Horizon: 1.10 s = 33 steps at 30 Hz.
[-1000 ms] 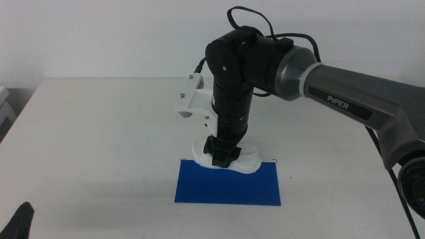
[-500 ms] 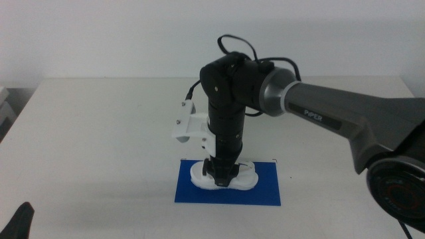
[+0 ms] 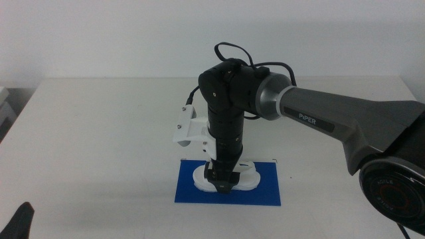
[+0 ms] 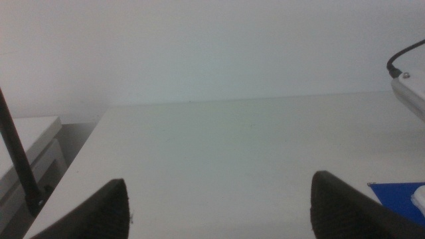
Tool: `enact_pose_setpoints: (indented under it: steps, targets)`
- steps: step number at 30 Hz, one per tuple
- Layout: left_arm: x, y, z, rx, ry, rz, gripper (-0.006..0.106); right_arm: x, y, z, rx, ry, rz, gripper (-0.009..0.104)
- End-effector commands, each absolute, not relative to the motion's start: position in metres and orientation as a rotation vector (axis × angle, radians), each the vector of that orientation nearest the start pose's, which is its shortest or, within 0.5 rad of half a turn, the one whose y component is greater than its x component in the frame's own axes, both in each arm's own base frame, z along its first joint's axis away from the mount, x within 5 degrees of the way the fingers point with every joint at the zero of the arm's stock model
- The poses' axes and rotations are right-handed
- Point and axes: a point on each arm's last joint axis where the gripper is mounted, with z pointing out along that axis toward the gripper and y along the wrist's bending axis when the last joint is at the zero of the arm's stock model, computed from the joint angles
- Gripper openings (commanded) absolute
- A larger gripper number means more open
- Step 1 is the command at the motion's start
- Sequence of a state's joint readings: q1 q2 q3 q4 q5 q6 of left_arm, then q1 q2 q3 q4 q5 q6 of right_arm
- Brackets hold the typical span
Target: Use one arm to grab the shoe from the table and place it on the mat.
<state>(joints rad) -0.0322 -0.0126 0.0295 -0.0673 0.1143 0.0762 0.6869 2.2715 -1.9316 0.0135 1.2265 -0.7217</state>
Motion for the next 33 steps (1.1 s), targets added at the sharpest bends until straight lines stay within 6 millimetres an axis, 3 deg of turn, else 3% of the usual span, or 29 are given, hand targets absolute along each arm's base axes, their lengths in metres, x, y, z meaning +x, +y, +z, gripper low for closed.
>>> enact_pose_setpoints:
  steps: [1, 5, 11, 17, 22, 24, 28, 33]
  targets:
    - [0.056, -0.002, 0.199, 0.026, 1.529, -0.035, 0.094, 0.356, 0.290, 0.234, -1.929, 2.272, -0.014, 0.092]
    - [0.056, -0.002, 0.199, 0.026, 1.529, -0.035, 0.094, 0.349, 0.282, 0.274, -1.767, 2.286, -0.025, 0.092]
    - [0.056, -0.002, 0.199, 0.026, 1.529, -0.035, 0.094, 0.326, 0.256, 0.353, -1.533, 2.229, -0.042, 0.092]
    - [0.056, -0.002, 0.199, 0.026, 1.529, -0.035, 0.094, 0.305, 0.201, 0.408, -1.215, 2.277, 0.009, 0.092]
    - [0.056, -0.002, 0.199, 0.026, 1.529, -0.035, 0.094, 0.267, 0.134, 0.435, -0.898, 2.293, 0.108, 0.092]
    - [0.056, -0.002, 0.199, 0.026, 1.529, -0.035, 0.094, 0.255, 0.109, 0.436, -0.729, 2.264, 0.115, 0.092]
    - [0.056, -0.002, 0.199, 0.026, 1.529, -0.035, 0.094, 0.223, 0.060, 0.417, -0.426, 2.210, 0.120, 0.092]
    - [0.056, -0.002, 0.199, 0.026, 1.529, -0.035, 0.094, 0.180, 0.031, 0.379, -0.246, 2.124, 0.124, 0.092]
